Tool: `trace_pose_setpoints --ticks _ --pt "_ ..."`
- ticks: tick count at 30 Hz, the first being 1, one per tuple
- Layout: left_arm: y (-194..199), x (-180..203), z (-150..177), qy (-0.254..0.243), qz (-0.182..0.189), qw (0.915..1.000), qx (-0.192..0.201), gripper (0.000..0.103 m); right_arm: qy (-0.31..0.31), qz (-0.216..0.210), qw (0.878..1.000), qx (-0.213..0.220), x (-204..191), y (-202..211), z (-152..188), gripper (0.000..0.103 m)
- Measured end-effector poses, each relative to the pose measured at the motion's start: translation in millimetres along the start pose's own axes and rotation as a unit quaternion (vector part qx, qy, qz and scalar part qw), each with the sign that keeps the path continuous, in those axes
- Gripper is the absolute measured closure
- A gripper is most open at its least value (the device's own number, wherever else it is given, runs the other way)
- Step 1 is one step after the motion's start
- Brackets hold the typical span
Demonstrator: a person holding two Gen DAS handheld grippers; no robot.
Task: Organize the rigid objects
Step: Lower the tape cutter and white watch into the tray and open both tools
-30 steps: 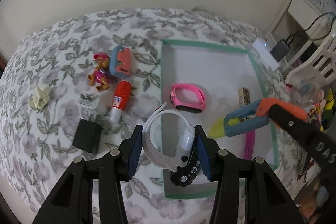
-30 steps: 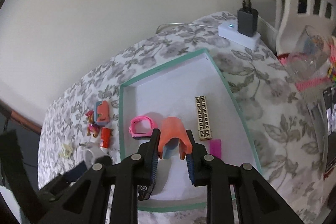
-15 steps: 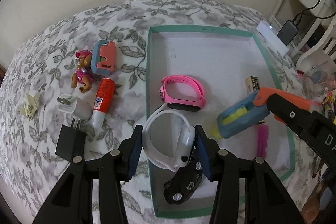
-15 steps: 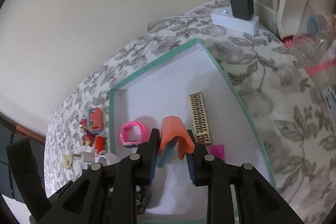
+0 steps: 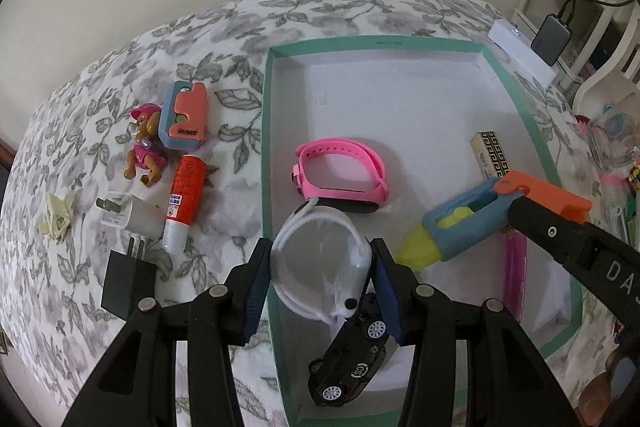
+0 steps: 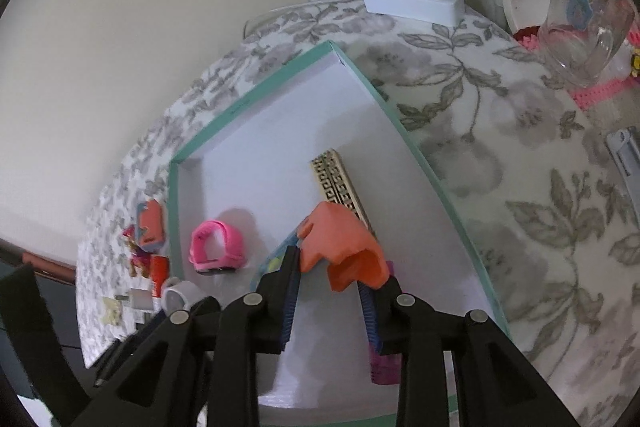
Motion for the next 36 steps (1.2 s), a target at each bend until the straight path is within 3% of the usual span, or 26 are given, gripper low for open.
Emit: trace_pose_setpoints --ticks 3,6,11,13,18,26,27,28,30,36 --pt "0.9 -0.9 -0.1 0.002 0.000 1.0000 0.001 0.053 -0.001 0.001 1.000 -0.004 1.0 -0.2 1.3 0.071" --pt "2.5 -1.1 -0.3 0.003 0.005 1.0000 0.003 0.050 0.003 0.018 1.000 -0.011 3.2 -1.2 3.2 0.062" --pt "8.0 -0.1 -1.3 0.003 0.013 0.9999 0.002 0.043 0.005 0.036 0.999 -0.027 8.1 -2.1 7.2 0.059" --pt "10.8 -1.6 -1.8 0.006 0.016 0.9999 0.001 0.043 0.004 0.043 0.999 -0.028 9.9 0.2 7.6 0.048" --pt "18.6 -7.7 -2.8 0.025 0.028 0.9993 -0.008 0.043 0.018 0.053 0.998 -0.023 6.1 10.4 5.4 0.040" --pt "39.9 -35.1 -5.2 0.065 0.017 0.9977 -0.003 0.042 0.060 0.076 0.995 0.006 -7.5 37.8 -0.6 0.038" --pt "41.5 -39.0 -5.2 0.071 0.014 0.9974 -0.002 0.040 0.065 0.078 0.995 0.011 -10.1 40.7 -1.5 0.035" --pt "43.4 -43.9 -5.3 0.077 0.012 0.9970 -0.001 0.031 0.073 0.079 0.994 0.019 -14.3 45.7 -2.7 0.032" --pt "47.4 -54.7 -5.1 0.088 0.004 0.9961 0.004 0.022 0.084 0.078 0.993 0.028 -21.8 50.6 -3.5 0.028" --pt "59.4 -85.9 -3.3 0.123 -0.013 0.9922 0.015 0.022 0.112 0.080 0.990 0.037 -38.6 51.8 0.1 0.016"
Point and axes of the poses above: each gripper's, at about its wrist camera, not at the fingertips, and y roughly against the way its jaws point, x to its right, z to its underside, the point moved 10 cm from there along -y, roughly the way its jaws point, and after that the axes turned 6 degrees about z, right-handed, at the moved point
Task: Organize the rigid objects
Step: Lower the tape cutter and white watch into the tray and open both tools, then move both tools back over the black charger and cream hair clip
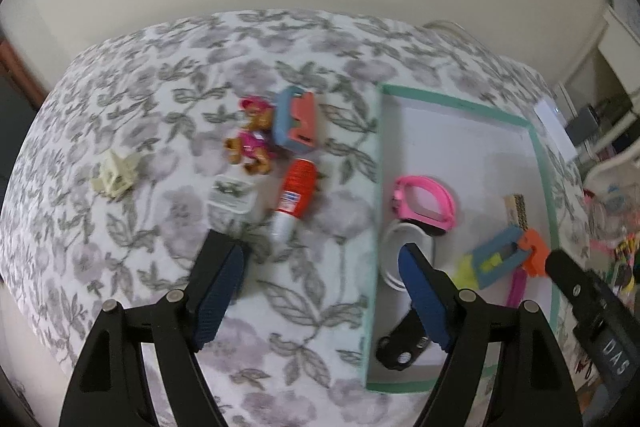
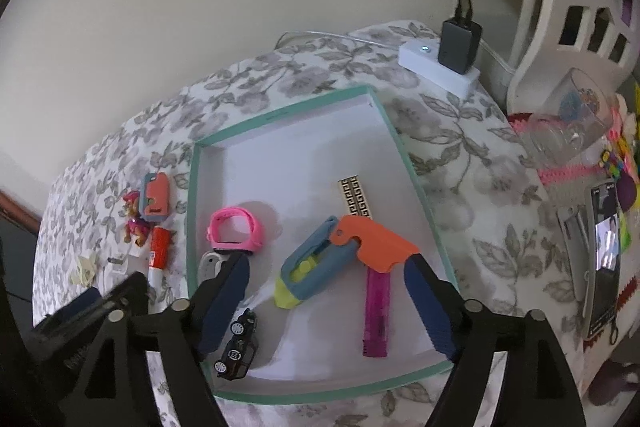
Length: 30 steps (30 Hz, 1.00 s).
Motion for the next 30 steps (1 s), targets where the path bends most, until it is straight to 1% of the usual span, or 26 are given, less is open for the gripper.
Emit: trace_pose_setpoints --ticks 3,6,10,12,14,15,16,18,21,26,30 --pt "5.5 -14.4 -1.7 0.019 -0.003 0.9998 0.004 0.022 0.010 0.002 1.000 0.001 -6.6 -2.3 2.5 0.002" --pt "7.4 -27.9 -1.1 0.037 -0.007 0.9993 -0.003 0.022 0.022 0.000 1.000 0.004 -15.3 -2.7 4.7 0.001" --pt "7.7 -42.6 0.6 0.046 -0.021 0.9987 -0.007 0.022 0.031 -0.003 0.999 0.006 -24.3 -3.8 7.7 0.000" --pt "5.7 -47.0 2.0 0.050 -0.020 0.9985 -0.011 0.022 0.035 -0.002 0.999 0.006 -28.6 -4.9 9.5 0.000" --pt "4.0 -52.7 3.0 0.067 -0.012 0.9976 -0.014 0.021 0.041 -0.003 0.999 0.008 -34.6 -5.5 11.6 0.000" --pt "3.9 -54.5 2.5 0.074 -0.007 0.9971 -0.014 0.016 0.048 -0.004 0.999 0.013 -39.9 -5.2 12.5 0.000" --pt "3.9 -56.9 1.7 0.080 -0.003 0.9967 -0.012 0.007 0.052 -0.006 0.999 0.015 -43.1 -4.9 13.1 0.000" --pt "6.9 -64.3 -1.7 0.090 -0.002 0.9959 -0.004 0.004 0.065 -0.017 0.998 0.019 -55.6 -3.8 15.5 0.000" --pt "12.6 -80.0 -7.3 0.109 0.002 0.9940 0.009 0.004 0.076 -0.026 0.996 0.026 -71.2 -2.0 17.4 0.000" --pt "24.8 -130.2 -14.5 0.152 -0.027 0.9874 0.036 0.003 0.105 -0.051 0.993 0.035 -106.1 1.3 21.3 0.000" --pt "34.4 -179.5 -13.7 0.183 -0.064 0.9798 0.049 0.003 0.133 -0.066 0.988 0.033 -139.6 -2.4 28.9 0.000"
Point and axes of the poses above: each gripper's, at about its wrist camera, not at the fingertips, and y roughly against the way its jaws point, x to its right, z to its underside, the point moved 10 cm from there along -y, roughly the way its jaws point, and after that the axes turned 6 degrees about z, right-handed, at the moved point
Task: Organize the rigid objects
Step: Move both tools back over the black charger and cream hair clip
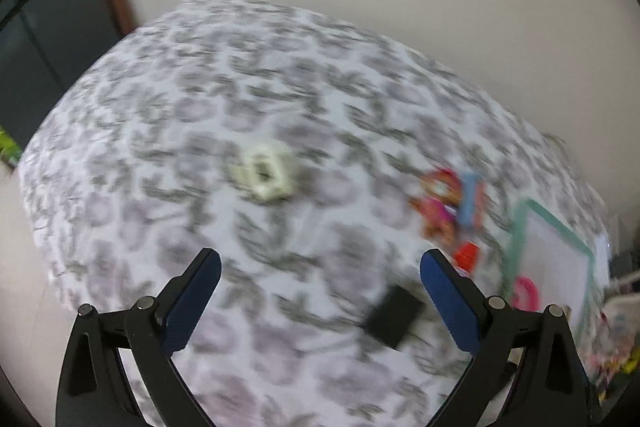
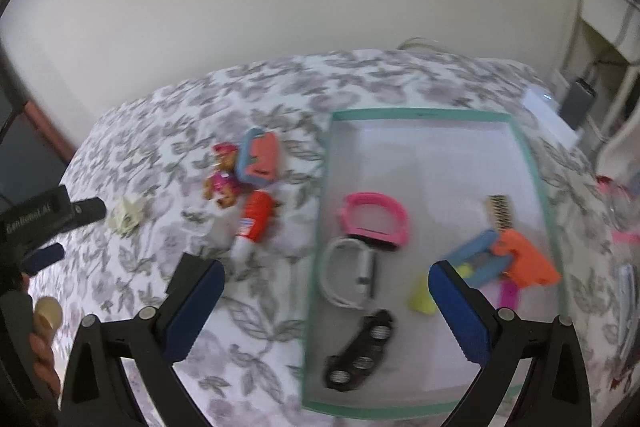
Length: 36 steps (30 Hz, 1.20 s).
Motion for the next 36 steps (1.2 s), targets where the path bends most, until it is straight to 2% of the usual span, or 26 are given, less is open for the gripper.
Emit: trace_pose_setpoints --ticks 5,9,15,19,25,31,36 --pt "-4.2 -51.3 -9.6 0.010 -0.058 0.9983 -0.002 0.003 0.030 -0.012 0.999 -0.007 -37.4 -10.4 3.0 0.000" --pt "-14.3 -85.0 -10.0 0.048 -0.047 0.9974 -0.023 0.003 0.052 -0.024 0.998 -0.022 -69.6 -22.8 10.1 0.000" --pt "-21.7 -119.4 -12.0 0.080 -0.077 0.9932 -0.036 0.003 0.075 -0.031 0.995 -0.050 -100.5 -45.6 25.2 0.000" --pt "-34.0 -124.8 -11.6 0.092 -0.070 0.9919 -0.052 0.003 0.084 -0.033 0.994 -0.067 -113.1 -59.2 34.6 0.000" --pt "-52.4 -122.4 -10.6 0.073 -0.073 0.9924 -0.068 0.003 0.081 -0.031 0.992 -0.091 -120.7 -79.4 45.2 0.000" --pt "-62.6 -128.7 -11.8 0.068 -0.077 0.9920 -0.073 0.003 0.091 -0.019 0.990 -0.104 -122.9 -92.6 52.8 0.000" --pt "-67.0 -117.8 -17.8 0.048 -0.070 0.9943 -0.065 0.003 0.079 -0.012 0.991 -0.105 -122.8 -98.0 53.1 0.000"
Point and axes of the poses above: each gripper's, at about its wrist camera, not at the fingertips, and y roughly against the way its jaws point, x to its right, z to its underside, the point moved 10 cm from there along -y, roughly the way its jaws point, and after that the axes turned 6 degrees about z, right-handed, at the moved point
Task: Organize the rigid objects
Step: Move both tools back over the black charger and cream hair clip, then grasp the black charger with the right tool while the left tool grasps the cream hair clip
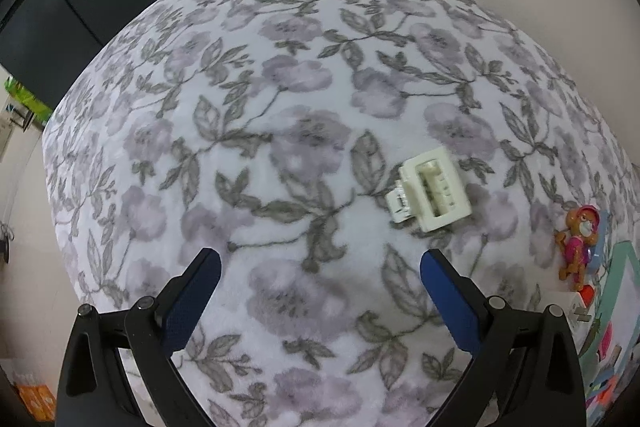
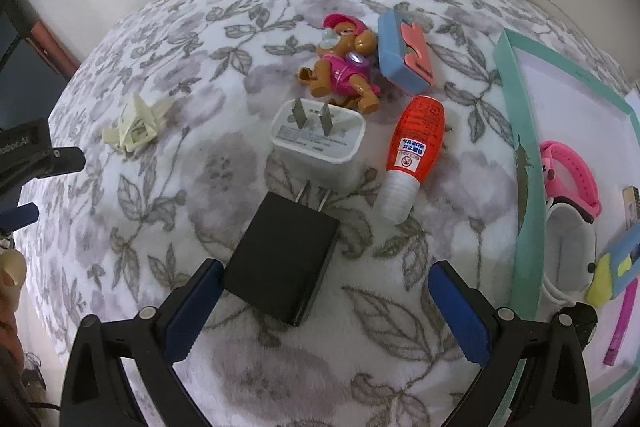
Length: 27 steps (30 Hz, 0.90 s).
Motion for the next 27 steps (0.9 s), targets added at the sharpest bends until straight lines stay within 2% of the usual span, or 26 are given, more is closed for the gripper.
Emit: trace_pose_setpoints --ticks 3,6,15,21,27 --pt "-0.5 8.2 -2.1 -0.007 0.006 0.9999 0.004 0.003 0.007 -0.004 1.000 -0.001 -6.1 -2.6 -0.4 0.000" --pt "-1.0 12.8 -2.2 -0.015 0.009 0.9998 0.005 0.003 0.019 0.007 1.000 -0.001 -9.1 -5.3 -1.7 0.005" --pt "-0.3 20.6 -4.0 -0.029 0.012 0.9994 0.013 0.003 0.019 0.024 1.000 -0.004 -5.1 -8.1 -0.3 0.008" --pt "-3.5 29.5 -12.3 -0.034 0.021 0.9990 0.022 0.003 0.017 0.037 0.999 -0.002 7.8 -0.8 0.5 0.017" --pt "-11.7 35.2 -28.5 -0.016 0.049 0.9980 0.037 0.003 0.003 0.041 0.999 -0.003 31.2 2.6 -0.2 0.040"
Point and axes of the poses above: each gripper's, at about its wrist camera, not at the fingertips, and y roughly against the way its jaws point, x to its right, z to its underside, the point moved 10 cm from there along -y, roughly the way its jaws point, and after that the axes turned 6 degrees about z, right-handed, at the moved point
